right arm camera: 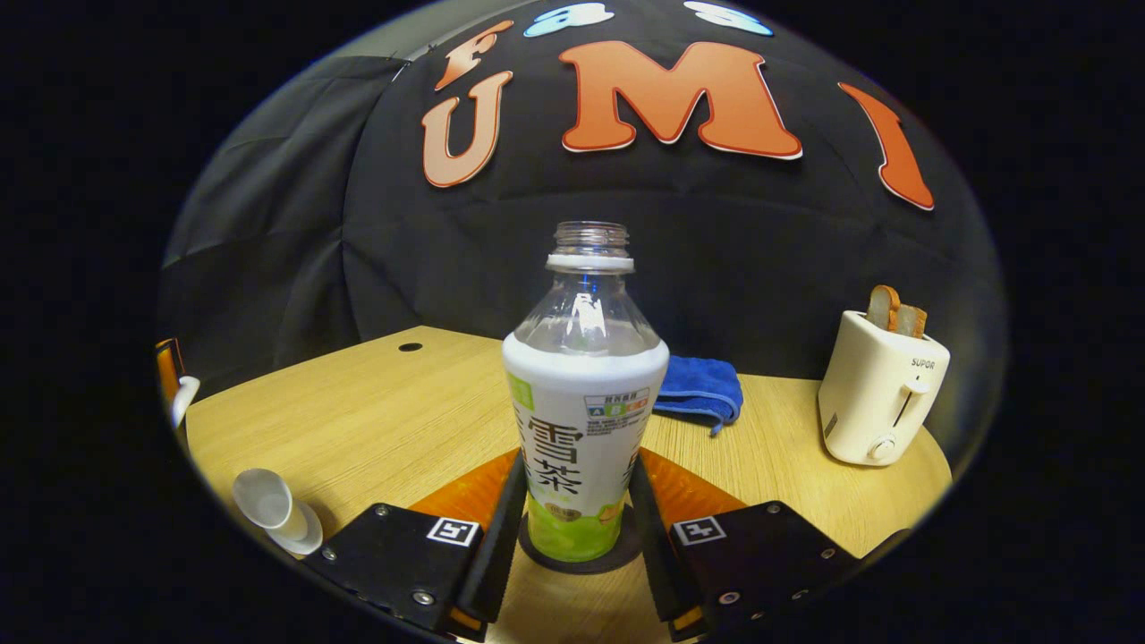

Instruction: Open the teacup lid with one hand, grasp the water bottle and pour water into the teacup with the other hand; after pouring, place the water bottle on the coaster and then close the teacup lid.

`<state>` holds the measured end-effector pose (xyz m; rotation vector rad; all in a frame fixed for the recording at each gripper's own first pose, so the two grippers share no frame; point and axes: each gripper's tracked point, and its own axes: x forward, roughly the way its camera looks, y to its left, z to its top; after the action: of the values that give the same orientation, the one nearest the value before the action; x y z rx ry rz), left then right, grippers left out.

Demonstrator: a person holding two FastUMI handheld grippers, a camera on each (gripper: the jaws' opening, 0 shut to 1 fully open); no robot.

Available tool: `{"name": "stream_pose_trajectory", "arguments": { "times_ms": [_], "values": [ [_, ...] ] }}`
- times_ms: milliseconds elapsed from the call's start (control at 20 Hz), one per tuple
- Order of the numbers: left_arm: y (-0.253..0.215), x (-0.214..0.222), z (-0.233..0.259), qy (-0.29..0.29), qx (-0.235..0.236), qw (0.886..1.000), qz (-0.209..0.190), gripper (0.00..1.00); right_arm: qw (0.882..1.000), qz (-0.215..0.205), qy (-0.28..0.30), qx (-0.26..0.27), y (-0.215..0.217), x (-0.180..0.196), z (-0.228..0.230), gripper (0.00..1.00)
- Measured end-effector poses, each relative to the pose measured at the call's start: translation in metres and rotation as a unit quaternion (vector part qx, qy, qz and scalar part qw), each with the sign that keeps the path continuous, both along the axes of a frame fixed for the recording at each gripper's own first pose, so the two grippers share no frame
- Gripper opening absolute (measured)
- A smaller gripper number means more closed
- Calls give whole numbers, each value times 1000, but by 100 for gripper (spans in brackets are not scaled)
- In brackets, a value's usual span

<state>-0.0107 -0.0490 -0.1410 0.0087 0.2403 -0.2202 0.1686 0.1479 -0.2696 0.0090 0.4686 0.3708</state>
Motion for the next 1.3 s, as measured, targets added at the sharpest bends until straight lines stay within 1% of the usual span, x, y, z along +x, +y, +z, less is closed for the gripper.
{"name": "stream_pose_trajectory", "arguments": {
  "times_ms": [200,250,300,350,500,550,600,650,700,750,800,850,900,1300],
  "values": [
    [-7,1,-10,14,-5,1000,-6,30,1000,1,-7,-9,0,1,0,65],
    [-8,1,-13,21,-6,1000,-9,30,1000,1,-8,-14,-1,1,-1,67],
    [-10,1,-19,28,-6,1000,-10,30,1000,-1,-8,-18,-2,1,-2,65],
    [-10,1,-23,31,-5,999,-11,30,1000,-2,-8,-21,-3,0,-3,70],
    [-12,0,-38,47,3,999,-12,30,1000,5,-11,-25,-4,-4,-3,75],
    [-12,0,-43,52,6,999,-13,30,1000,5,-11,-25,-5,-5,-3,80],
    [-11,-1,-46,54,9,998,-12,27,1000,4,-13,-24,-7,-5,-1,85],
    [-11,-1,-49,56,12,998,-12,27,1000,-1,-15,-25,-10,-5,0,93],
    [-12,0,-51,57,13,998,-12,27,1000,-5,-15,-25,-15,-6,2,96],
    [-12,0,-56,62,14,998,-12,30,1000,-10,-15,-23,-19,-8,4,98],
    [-12,-2,-61,67,16,998,-12,27,1000,-14,-21,-15,-23,-10,9,98],
    [-14,-3,-63,68,18,997,-13,27,999,-17,-26,-9,-27,-13,14,98],
    [-15,-3,-66,69,23,997,-14,30,999,-19,-29,-3,-33,-17,18,98],
    [-14,-3,-87,81,32,996,-11,30,993,-62,-94,21,-83,-50,84,98]
  ]
}}
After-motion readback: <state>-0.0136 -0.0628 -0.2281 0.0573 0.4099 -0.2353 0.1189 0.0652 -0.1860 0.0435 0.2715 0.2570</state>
